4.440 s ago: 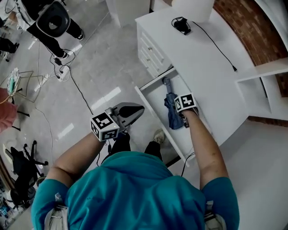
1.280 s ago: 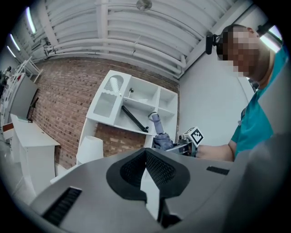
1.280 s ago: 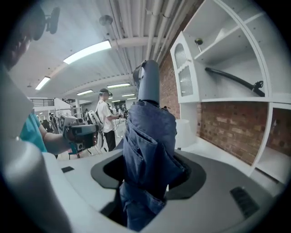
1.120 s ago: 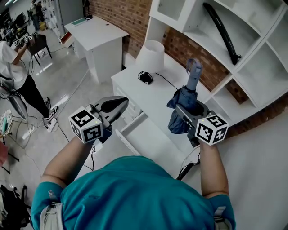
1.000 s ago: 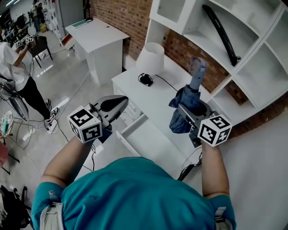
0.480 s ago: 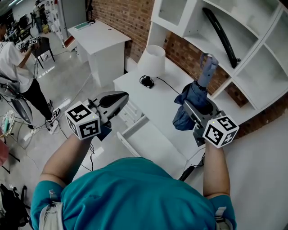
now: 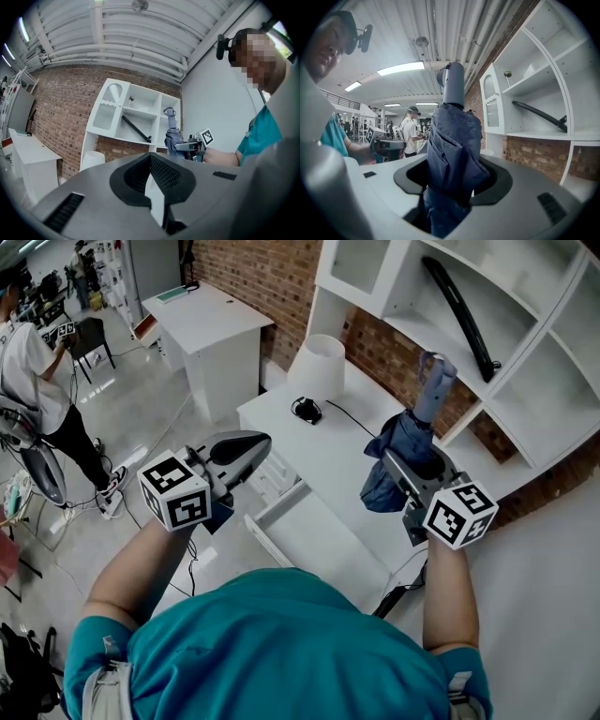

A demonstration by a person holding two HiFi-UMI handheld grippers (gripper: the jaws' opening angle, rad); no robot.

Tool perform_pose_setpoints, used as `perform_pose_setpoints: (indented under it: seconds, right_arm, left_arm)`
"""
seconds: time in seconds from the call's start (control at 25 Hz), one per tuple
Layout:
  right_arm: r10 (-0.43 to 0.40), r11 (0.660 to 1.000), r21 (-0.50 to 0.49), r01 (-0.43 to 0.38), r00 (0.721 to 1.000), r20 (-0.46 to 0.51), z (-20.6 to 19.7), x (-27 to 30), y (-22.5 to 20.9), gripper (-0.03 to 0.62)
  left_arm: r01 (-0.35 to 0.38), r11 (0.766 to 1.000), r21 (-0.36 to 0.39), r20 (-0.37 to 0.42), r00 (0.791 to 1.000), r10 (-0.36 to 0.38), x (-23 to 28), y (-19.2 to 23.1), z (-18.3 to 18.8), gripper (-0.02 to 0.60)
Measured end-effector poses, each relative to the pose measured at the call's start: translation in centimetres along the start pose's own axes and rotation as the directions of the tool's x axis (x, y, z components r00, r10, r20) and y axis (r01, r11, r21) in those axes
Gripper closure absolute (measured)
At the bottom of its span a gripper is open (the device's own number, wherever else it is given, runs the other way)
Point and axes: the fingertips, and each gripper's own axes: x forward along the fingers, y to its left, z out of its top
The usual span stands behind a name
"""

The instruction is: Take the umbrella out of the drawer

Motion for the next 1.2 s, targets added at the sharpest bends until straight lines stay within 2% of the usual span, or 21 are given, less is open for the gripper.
perform_pose_setpoints:
  seconds: [0.44,0.76,1.2]
  right_arm:
    - [-0.003,1.0,-0.005,0.003,1.0,0.003,0.09,-0.17,0.34,0.338]
    - [-0.001,1.0,-0.003,0.001,1.0,0.002,-0.2,0.05,0.43,0.338]
    - [-0.001,1.0,-0.024,0.001,1.0,-0.008,-0.24,0.0,0.63,0.337]
  left_arm:
    - [0.007,1.0,0.02,-0.004,1.0,-0.006,-0.21,-0.3,-0.01,0.568]
    - [0.018,0.999,-0.028,0.006,1.0,-0.018,-0.27,-0.25,-0.06,0.568]
    - [0.023,1.0,-0.021,0.007,1.0,-0.023,-0.19,-0.56,-0.04,0.568]
